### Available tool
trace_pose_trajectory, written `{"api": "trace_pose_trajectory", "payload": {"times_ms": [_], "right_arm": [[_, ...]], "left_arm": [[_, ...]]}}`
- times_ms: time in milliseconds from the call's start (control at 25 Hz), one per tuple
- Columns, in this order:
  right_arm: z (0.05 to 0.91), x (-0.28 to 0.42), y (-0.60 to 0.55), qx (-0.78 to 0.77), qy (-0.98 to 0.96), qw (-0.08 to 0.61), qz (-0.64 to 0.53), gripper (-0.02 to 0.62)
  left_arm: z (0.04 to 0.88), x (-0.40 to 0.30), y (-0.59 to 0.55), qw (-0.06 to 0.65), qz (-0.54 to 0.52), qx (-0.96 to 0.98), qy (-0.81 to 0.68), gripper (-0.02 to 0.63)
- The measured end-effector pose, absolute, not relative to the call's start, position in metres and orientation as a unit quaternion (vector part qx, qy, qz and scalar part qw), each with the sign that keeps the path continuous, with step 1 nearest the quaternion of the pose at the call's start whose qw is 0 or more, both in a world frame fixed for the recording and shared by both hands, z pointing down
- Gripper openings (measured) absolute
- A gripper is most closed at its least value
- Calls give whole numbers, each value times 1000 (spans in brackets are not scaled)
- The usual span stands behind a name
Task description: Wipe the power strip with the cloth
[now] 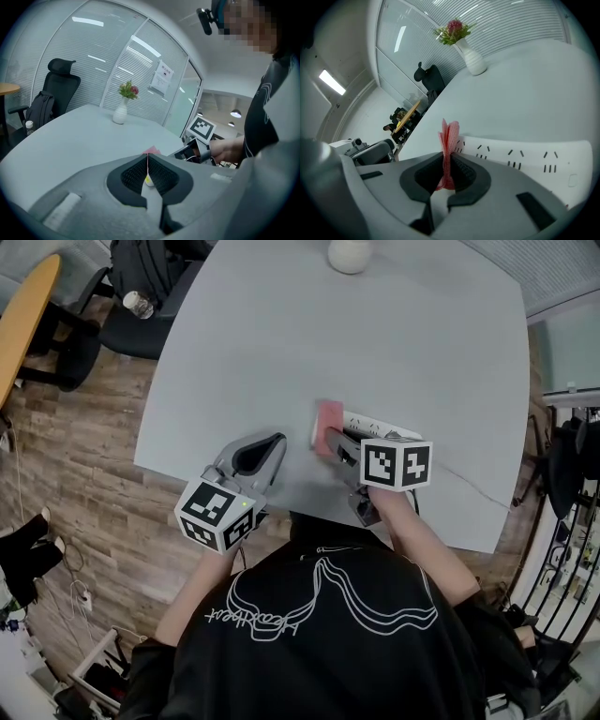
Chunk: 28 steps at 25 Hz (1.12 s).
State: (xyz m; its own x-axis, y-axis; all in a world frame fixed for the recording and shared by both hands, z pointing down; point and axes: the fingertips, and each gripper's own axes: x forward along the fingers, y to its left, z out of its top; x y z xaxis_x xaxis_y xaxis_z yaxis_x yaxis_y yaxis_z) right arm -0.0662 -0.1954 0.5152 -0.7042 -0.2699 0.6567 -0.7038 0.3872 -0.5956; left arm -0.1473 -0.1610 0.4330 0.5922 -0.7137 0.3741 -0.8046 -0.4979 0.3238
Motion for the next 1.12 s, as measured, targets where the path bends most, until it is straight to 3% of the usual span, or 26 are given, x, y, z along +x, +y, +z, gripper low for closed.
{"api": "trace_pose_trajectory", "payload": {"times_ms": [1120], "right_arm": [[516,71,-179,418,-751,192,473,40]], "left_arm": [[437,-71,-155,238,113,891,-369,14]]}}
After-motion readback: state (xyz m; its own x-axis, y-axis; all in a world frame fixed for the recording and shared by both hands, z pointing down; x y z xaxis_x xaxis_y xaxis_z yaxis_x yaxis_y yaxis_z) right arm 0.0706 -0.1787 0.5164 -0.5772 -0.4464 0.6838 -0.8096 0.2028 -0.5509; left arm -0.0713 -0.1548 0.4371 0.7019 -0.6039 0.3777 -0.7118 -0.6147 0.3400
